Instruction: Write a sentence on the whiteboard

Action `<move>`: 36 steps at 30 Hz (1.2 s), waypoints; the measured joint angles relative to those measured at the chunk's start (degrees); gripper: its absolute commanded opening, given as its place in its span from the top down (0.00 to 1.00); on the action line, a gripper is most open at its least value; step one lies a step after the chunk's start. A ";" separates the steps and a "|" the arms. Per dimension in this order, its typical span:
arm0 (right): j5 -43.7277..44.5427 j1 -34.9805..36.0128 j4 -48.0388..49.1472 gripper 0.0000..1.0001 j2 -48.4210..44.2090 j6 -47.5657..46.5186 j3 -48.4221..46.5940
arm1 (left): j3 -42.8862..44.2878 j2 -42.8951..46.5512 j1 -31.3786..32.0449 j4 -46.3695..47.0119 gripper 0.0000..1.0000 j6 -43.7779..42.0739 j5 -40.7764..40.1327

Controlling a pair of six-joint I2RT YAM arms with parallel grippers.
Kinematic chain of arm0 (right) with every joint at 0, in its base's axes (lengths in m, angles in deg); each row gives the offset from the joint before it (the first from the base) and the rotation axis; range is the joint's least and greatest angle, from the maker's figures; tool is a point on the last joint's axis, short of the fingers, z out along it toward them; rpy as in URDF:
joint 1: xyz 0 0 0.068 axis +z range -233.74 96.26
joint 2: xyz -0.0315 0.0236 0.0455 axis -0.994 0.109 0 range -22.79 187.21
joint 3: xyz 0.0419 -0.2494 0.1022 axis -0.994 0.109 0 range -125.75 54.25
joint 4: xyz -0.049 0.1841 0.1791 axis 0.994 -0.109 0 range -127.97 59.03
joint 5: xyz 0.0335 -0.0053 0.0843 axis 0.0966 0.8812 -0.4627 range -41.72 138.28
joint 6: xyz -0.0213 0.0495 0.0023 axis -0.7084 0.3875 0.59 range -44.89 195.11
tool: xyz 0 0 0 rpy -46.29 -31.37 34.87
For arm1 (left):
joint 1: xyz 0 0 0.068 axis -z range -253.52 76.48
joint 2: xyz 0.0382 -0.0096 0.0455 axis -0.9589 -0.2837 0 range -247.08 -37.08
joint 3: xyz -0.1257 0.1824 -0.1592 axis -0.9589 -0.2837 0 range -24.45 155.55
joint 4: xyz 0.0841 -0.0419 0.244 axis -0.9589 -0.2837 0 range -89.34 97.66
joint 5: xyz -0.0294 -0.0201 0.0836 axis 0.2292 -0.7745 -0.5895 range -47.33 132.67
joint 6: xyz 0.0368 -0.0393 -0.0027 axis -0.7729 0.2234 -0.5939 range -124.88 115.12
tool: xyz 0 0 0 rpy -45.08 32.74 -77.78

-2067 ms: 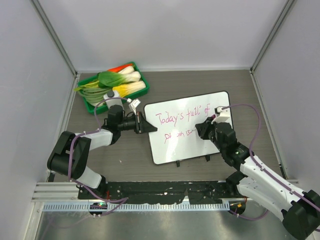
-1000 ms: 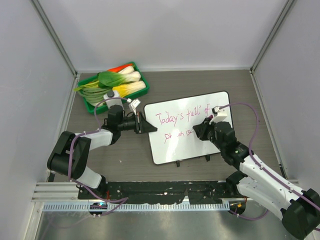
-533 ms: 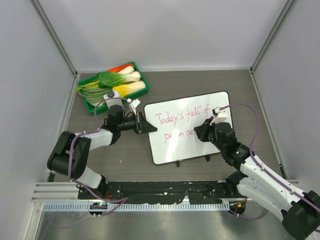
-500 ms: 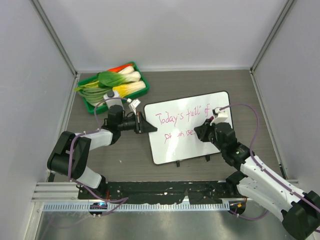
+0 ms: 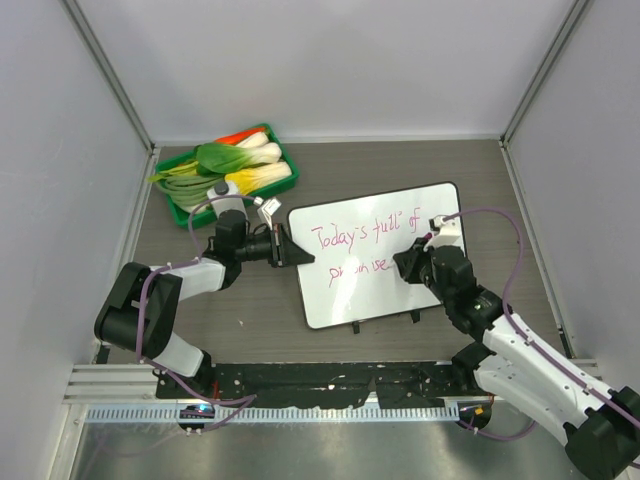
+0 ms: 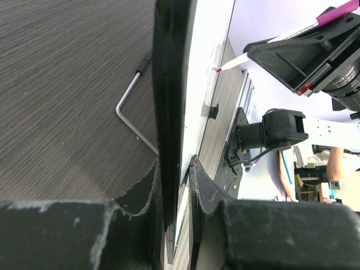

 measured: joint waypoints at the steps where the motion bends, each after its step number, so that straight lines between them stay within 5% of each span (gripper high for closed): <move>1: 0.15 0.00 -0.02 0.99 -0.15 -0.11 -0.02 | 0.00 0.00 0.00 0.00 1.00 -0.02 0.00; 22: -4.94 0.00 5.27 0.99 -6.29 -1.60 0.02 | 0.00 0.00 0.00 0.00 0.99 -0.35 0.09; 36: -5.27 0.00 5.86 0.99 -6.95 -1.60 0.04 | -1.05 2.08 0.00 -4.24 0.30 -6.21 -8.46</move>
